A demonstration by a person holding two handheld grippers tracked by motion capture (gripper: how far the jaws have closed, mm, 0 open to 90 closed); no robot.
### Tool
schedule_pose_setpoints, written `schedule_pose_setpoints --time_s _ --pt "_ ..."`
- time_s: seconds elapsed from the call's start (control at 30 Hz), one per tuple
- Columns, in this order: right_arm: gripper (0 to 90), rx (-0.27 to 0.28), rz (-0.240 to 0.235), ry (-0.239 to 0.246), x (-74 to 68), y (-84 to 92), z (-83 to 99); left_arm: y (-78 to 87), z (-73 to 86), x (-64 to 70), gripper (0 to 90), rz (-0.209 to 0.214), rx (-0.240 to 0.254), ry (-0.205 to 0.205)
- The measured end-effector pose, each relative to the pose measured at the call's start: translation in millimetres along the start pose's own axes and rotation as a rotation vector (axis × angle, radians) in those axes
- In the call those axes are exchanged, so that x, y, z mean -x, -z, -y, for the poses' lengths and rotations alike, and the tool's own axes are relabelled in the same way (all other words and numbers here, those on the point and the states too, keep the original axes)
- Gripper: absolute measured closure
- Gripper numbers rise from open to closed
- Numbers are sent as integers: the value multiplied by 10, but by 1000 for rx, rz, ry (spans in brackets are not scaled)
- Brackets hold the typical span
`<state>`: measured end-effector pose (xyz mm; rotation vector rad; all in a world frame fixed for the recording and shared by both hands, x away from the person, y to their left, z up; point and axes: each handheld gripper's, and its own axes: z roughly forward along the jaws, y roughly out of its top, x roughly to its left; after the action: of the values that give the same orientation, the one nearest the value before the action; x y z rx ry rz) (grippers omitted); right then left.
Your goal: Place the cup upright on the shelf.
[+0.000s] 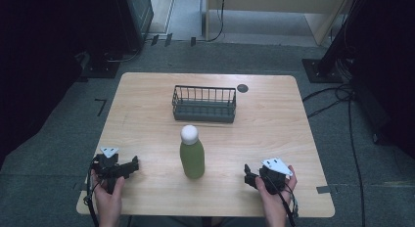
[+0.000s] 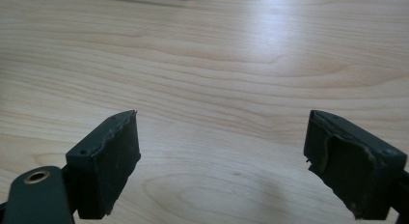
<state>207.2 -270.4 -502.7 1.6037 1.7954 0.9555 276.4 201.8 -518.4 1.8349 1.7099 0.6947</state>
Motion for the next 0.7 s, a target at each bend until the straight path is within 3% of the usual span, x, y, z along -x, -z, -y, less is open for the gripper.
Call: schedule_pose_setpoints --time_s 0.1,0.17,0.47,0.7 --pt "123 3 -17 7 -52 3 -13 -1 0 1 0 0 1 1" --pt "123 11 -62 -4 -122 14 -32 -1 0 1 0 0 1 1" --pt "123 26 -87 51 -324 47 -67 0 0 0 0 0 0 0" --pt "123 30 -163 77 -543 37 -75 -1 0 1 0 0 1 1"
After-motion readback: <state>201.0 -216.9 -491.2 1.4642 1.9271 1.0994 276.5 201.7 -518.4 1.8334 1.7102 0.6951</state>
